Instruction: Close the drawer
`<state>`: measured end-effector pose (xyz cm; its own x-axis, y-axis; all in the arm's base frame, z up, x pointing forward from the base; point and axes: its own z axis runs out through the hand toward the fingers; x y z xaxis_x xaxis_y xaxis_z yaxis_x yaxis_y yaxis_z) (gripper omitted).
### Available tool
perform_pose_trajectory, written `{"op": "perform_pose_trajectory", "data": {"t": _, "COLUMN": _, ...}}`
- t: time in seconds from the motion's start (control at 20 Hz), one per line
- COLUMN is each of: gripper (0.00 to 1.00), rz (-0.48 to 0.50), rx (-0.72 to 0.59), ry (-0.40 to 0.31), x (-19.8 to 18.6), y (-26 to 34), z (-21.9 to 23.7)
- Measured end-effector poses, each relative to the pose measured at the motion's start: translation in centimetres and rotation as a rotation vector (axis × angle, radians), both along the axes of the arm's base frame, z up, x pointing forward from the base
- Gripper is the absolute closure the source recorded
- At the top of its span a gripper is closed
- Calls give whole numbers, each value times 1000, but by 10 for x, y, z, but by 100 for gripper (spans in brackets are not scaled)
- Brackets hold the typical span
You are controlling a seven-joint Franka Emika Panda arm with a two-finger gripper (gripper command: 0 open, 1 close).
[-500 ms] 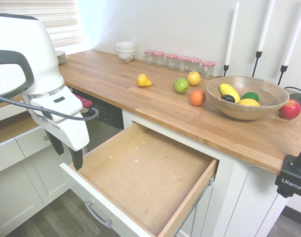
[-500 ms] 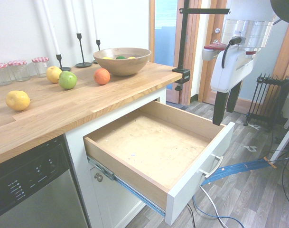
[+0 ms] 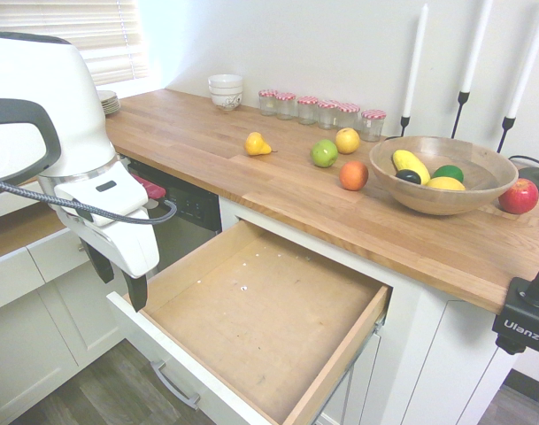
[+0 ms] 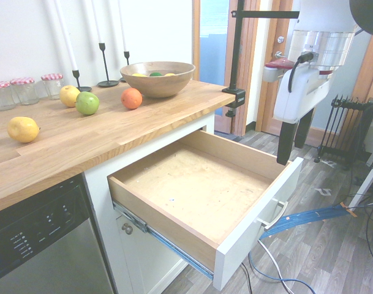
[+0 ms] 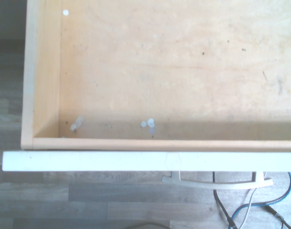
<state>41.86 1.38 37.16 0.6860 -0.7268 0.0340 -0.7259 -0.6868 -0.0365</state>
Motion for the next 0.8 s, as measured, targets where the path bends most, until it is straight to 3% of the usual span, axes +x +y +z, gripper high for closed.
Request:
{"op": "perform_pose_trajectory", "data": {"t": 0.55, "gripper": 0, "rz": -33, "rx": -17, "ry": 44, "x": -35, "y": -29, "z": -57}}
{"op": "perform_pose_trajectory", "data": {"t": 0.8, "gripper": 0, "rz": -36, "rx": -15, "ry": 63, "x": -35, "y": -53, "z": -93}}
